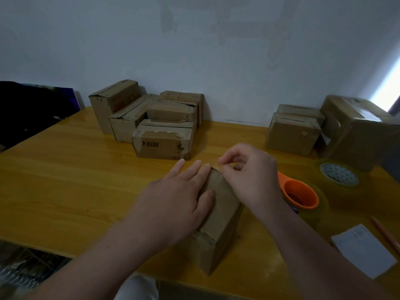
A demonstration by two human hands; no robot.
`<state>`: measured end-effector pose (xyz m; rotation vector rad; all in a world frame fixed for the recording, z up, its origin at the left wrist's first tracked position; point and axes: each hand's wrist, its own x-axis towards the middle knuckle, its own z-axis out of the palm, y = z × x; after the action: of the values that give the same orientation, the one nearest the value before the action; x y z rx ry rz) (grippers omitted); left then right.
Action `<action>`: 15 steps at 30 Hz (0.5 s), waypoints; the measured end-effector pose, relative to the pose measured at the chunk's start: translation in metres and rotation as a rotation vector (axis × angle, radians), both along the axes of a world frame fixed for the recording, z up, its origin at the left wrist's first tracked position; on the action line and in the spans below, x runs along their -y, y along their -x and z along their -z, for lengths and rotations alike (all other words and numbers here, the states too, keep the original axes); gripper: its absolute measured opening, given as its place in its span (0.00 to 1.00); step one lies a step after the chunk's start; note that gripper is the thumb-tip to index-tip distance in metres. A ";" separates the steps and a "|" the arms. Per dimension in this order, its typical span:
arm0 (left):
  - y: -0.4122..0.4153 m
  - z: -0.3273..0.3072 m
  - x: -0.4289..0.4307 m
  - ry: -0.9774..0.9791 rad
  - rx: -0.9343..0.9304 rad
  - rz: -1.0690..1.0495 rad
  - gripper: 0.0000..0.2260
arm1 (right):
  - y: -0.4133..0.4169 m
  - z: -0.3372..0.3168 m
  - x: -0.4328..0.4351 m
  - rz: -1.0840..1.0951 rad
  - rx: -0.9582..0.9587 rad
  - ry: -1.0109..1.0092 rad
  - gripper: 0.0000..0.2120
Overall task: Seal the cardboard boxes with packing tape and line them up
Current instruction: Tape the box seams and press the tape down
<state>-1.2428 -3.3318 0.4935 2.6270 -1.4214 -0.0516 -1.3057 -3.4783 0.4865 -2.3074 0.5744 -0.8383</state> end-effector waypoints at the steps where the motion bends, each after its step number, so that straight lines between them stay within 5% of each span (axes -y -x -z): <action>1: -0.001 0.000 0.001 -0.007 0.008 0.001 0.26 | 0.000 0.001 0.000 0.010 0.043 -0.024 0.14; 4: -0.002 0.001 0.001 -0.019 0.035 0.009 0.27 | 0.002 0.004 -0.001 0.037 0.116 -0.066 0.18; 15: -0.002 0.000 0.000 0.041 -0.078 0.019 0.21 | 0.003 -0.001 -0.001 -0.014 0.138 -0.454 0.05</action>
<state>-1.2407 -3.3322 0.4936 2.5491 -1.4071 -0.1245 -1.3090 -3.4771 0.4872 -1.8260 0.6141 -0.7616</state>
